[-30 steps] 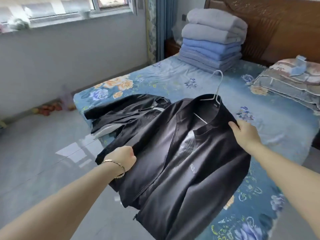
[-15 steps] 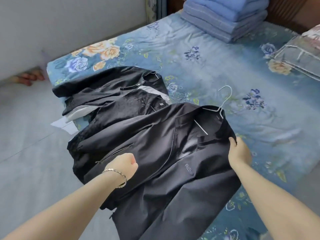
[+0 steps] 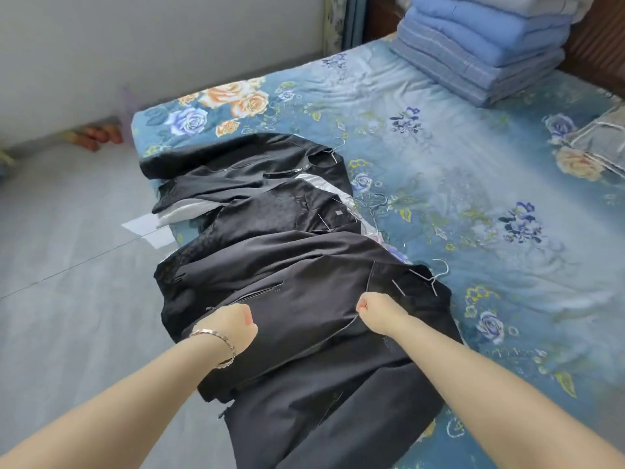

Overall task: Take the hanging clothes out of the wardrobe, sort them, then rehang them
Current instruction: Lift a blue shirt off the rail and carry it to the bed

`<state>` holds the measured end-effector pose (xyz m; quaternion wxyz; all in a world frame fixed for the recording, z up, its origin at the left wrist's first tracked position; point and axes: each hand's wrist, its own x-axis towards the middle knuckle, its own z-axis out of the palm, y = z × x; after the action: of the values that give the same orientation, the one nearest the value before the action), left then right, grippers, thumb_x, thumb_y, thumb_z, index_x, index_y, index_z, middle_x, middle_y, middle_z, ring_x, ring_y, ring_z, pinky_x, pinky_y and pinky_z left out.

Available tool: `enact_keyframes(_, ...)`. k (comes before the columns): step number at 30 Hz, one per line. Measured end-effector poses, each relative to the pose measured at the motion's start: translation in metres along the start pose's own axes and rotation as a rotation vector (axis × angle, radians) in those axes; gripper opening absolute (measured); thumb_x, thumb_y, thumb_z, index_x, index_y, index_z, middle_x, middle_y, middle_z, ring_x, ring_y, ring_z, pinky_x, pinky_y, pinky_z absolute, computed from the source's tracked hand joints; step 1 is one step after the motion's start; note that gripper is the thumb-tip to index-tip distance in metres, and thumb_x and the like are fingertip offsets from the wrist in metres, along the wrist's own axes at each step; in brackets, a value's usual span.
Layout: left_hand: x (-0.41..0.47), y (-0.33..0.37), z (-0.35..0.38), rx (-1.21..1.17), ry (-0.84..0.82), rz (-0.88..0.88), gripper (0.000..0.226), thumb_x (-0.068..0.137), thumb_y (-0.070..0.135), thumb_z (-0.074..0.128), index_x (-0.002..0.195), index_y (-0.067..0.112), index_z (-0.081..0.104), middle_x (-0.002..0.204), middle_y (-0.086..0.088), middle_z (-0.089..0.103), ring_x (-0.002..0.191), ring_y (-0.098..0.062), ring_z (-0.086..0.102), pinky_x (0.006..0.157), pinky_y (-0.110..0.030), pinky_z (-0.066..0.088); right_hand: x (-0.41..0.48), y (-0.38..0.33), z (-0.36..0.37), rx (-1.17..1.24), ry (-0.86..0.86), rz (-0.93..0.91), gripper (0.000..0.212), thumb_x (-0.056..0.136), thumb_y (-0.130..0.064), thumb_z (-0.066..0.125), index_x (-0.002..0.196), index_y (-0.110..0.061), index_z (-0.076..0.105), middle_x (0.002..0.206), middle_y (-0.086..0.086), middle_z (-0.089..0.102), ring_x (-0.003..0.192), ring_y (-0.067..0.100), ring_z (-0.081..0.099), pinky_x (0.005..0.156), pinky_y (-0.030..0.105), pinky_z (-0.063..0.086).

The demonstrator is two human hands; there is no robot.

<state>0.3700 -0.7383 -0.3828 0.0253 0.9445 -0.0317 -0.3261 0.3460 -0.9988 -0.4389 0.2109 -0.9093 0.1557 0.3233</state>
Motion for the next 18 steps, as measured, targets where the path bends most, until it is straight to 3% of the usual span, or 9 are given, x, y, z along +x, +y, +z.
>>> enact_keyframes(5,-0.047,-0.073,-0.028,-0.042,0.053,-0.125,0.024,0.093,0.022,0.037,0.104,0.016,0.057,0.109,-0.005,0.062,0.102,-0.026,0.059,0.081,-0.029,0.045,-0.028,-0.135,0.008,-0.285,-0.126,-0.303,0.034,0.093,-0.010,0.033,0.117,-0.007,0.057,0.126,0.013,0.058,0.099,0.027,0.054,0.096,0.036,0.044)
enact_keyframes(7,-0.070,-0.115,-0.035,-0.109,0.079,-0.182,0.023,0.093,0.022,0.038,0.104,0.016,0.057,0.107,-0.006,0.061,0.101,-0.026,0.059,0.079,-0.029,0.045,-0.049,-0.198,0.015,-0.404,-0.121,-0.449,0.034,0.096,-0.010,0.034,0.122,-0.004,0.055,0.126,0.015,0.058,0.104,0.031,0.057,0.095,0.037,0.045)
enact_keyframes(12,-0.142,-0.242,-0.047,-0.206,0.198,-0.385,0.026,0.094,0.020,0.038,0.113,0.017,0.056,0.119,-0.003,0.060,0.095,-0.024,0.056,0.073,-0.024,0.036,-0.119,-0.360,0.058,-0.628,-0.133,-0.752,0.031,0.095,-0.007,0.037,0.119,-0.002,0.056,0.122,0.018,0.058,0.111,0.036,0.057,0.089,0.038,0.047)
enact_keyframes(14,-0.179,-0.299,-0.045,-0.249,0.249,-0.481,0.026,0.093,0.022,0.039,0.113,0.019,0.056,0.120,-0.001,0.059,0.101,-0.024,0.057,0.077,-0.026,0.040,-0.156,-0.422,0.082,-0.710,-0.142,-0.855,0.031,0.096,-0.006,0.035,0.118,-0.002,0.055,0.123,0.018,0.057,0.111,0.035,0.056,0.088,0.037,0.046)
enact_keyframes(18,-0.269,-0.415,-0.034,-0.329,0.322,-0.682,0.021,0.092,0.023,0.038,0.106,0.021,0.053,0.117,-0.003,0.061,0.105,-0.024,0.058,0.075,-0.026,0.039,-0.241,-0.539,0.135,-0.842,-0.121,-1.069,0.027,0.096,-0.008,0.033,0.113,-0.005,0.055,0.119,0.014,0.057,0.100,0.029,0.055,0.078,0.031,0.041)
